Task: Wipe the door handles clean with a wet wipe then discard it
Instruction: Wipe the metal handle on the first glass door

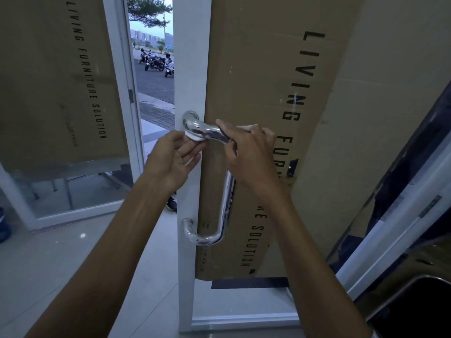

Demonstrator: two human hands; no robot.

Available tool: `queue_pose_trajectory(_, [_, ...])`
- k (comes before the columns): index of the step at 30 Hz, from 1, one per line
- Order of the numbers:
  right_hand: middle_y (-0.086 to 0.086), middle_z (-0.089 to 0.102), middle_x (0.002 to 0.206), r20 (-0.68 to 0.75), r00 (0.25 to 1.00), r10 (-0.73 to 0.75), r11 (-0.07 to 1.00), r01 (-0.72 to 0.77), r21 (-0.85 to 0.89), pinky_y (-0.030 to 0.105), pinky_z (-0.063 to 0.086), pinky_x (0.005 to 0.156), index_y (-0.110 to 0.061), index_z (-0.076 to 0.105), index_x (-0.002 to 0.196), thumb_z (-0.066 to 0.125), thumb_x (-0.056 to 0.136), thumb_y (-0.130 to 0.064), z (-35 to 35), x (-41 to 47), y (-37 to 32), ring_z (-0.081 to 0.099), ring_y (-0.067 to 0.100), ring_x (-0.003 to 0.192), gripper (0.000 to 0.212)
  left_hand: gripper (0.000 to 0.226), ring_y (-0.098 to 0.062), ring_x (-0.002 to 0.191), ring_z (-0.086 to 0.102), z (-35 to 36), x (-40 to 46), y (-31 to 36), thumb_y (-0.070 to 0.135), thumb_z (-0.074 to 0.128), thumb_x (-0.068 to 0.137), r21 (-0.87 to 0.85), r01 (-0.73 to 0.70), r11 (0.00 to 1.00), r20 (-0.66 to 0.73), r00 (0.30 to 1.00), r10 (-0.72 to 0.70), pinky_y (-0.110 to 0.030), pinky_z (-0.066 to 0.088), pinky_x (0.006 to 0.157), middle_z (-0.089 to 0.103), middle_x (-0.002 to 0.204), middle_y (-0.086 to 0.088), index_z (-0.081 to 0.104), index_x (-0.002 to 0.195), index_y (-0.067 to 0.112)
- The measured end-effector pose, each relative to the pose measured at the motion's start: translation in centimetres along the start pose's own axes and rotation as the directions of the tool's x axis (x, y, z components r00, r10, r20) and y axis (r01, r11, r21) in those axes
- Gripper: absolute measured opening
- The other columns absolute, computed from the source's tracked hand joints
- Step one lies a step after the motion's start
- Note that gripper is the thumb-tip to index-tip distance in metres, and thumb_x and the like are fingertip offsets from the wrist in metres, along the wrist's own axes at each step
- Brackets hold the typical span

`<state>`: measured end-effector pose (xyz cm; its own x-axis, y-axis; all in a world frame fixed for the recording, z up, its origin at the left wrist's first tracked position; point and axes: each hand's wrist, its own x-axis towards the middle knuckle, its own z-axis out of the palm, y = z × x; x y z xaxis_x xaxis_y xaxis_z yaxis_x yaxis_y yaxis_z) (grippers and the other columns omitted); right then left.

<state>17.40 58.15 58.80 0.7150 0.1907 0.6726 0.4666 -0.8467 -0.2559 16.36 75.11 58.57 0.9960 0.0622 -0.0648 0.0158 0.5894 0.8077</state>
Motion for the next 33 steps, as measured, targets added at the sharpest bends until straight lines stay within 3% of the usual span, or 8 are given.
queue_pose_trajectory(4, [0.000, 0.065, 0.130, 0.127, 0.992, 0.008, 0.997, -0.017, 0.074, 0.024, 0.014, 0.101, -0.035, 0.049, 0.155, 0.046, 0.100, -0.004, -0.8, 0.1, 0.7, 0.046, 0.015, 0.130, 0.063, 0.028, -0.017, 0.118, 0.071, 0.9, -0.6, -1.1, 0.017, 0.046, 0.105, 0.064, -0.044, 0.997, 0.039, 0.998, 0.042, -0.031, 0.048, 0.105, 0.077, 0.120, -0.007, 0.069, 0.119, 0.012])
queue_pose_trajectory(10, [-0.014, 0.057, 0.100, 0.217, 0.976, 0.027, 0.995, -0.047, 0.085, 0.036, 0.025, 0.104, -0.038, 0.045, 0.157, 0.040, 0.098, -0.002, -1.2, 0.6, 0.9, 0.055, 0.018, 0.120, 0.069, 0.026, -0.015, 0.109, 0.072, 2.0, -1.8, -2.4, 0.011, 0.049, 0.101, 0.128, -0.158, 0.979, 0.076, 0.986, 0.149, -0.030, 0.051, 0.100, 0.080, 0.102, -0.003, 0.075, 0.098, 0.017])
queue_pose_trajectory(13, [-0.009, 0.067, 0.108, 0.237, 0.971, 0.029, 0.993, -0.054, 0.103, 0.041, 0.028, 0.109, -0.038, 0.047, 0.156, 0.033, 0.093, -0.008, -1.4, 0.7, 0.8, 0.058, 0.020, 0.123, 0.071, 0.022, -0.009, 0.098, 0.073, 2.3, -2.3, -3.7, 0.019, 0.056, 0.099, 0.240, -0.184, 0.953, 0.129, 0.979, 0.156, -0.022, 0.056, 0.084, 0.079, 0.108, 0.000, 0.078, 0.099, 0.019])
queue_pose_trajectory(19, [-0.004, 0.072, 0.128, 0.262, 0.964, 0.042, 0.981, -0.089, 0.172, 0.036, 0.027, 0.101, -0.037, 0.048, 0.155, 0.034, 0.099, -0.008, -2.3, 0.8, 0.5, 0.059, 0.017, 0.128, 0.064, 0.022, -0.014, 0.083, 0.064, 1.9, -2.2, -7.2, 0.032, 0.052, 0.103, 0.624, -0.456, 0.635, 0.276, 0.889, 0.366, -0.035, 0.051, 0.077, 0.072, 0.092, -0.010, 0.072, 0.111, 0.031])
queue_pose_trajectory(21, [-0.006, 0.073, 0.128, 0.259, 0.965, 0.036, 0.980, -0.085, 0.178, 0.040, 0.030, 0.107, -0.036, 0.051, 0.154, 0.029, 0.092, -0.018, -2.4, 0.7, 0.2, 0.059, 0.015, 0.128, 0.068, 0.021, -0.012, 0.080, 0.064, 1.8, -2.0, -8.3, 0.027, 0.052, 0.103, 0.682, -0.504, 0.530, 0.344, 0.861, 0.376, -0.033, 0.049, 0.072, 0.069, 0.090, 0.005, 0.065, 0.119, 0.033])
queue_pose_trajectory(26, [-0.006, 0.072, 0.131, 0.283, 0.958, 0.045, 0.977, -0.101, 0.186, 0.041, 0.028, 0.108, -0.040, 0.049, 0.155, 0.025, 0.090, -0.025, -2.6, 0.9, 0.4, 0.058, 0.022, 0.130, 0.070, 0.078, -0.010, 0.144, 0.044, 1.2, -2.1, -11.2, 0.028, 0.056, 0.093, 0.722, -0.552, 0.418, 0.426, 0.830, 0.360, -0.034, 0.042, 0.114, 0.044, 0.159, 0.015, 0.023, 0.162, 0.039])
queue_pose_trajectory(29, [-0.007, 0.072, 0.133, 0.295, 0.953, 0.063, 0.983, -0.111, 0.149, 0.033, 0.021, 0.100, -0.042, 0.047, 0.155, 0.035, 0.105, -0.015, -2.6, 1.0, 0.5, 0.056, 0.022, 0.133, 0.058, 0.086, -0.013, 0.155, 0.030, 1.5, -1.7, -12.5, 0.038, 0.058, 0.093, 0.721, -0.523, 0.455, 0.371, 0.845, 0.384, -0.055, 0.032, 0.124, 0.029, 0.168, 0.015, 0.009, 0.164, 0.042])
queue_pose_trajectory(33, [-0.011, 0.067, 0.142, 0.312, 0.948, 0.066, 0.984, -0.114, 0.136, 0.033, 0.025, 0.114, -0.041, 0.050, 0.154, 0.036, 0.102, -0.032, -3.1, 1.2, 0.2, 0.057, 0.020, 0.136, 0.054, 0.083, -0.014, 0.156, 0.025, 3.5, -2.5, -12.2, 0.025, 0.058, 0.103, 0.712, -0.547, 0.441, 0.339, 0.817, 0.466, -0.055, 0.027, 0.125, 0.025, 0.170, 0.007, 0.005, 0.166, 0.033])
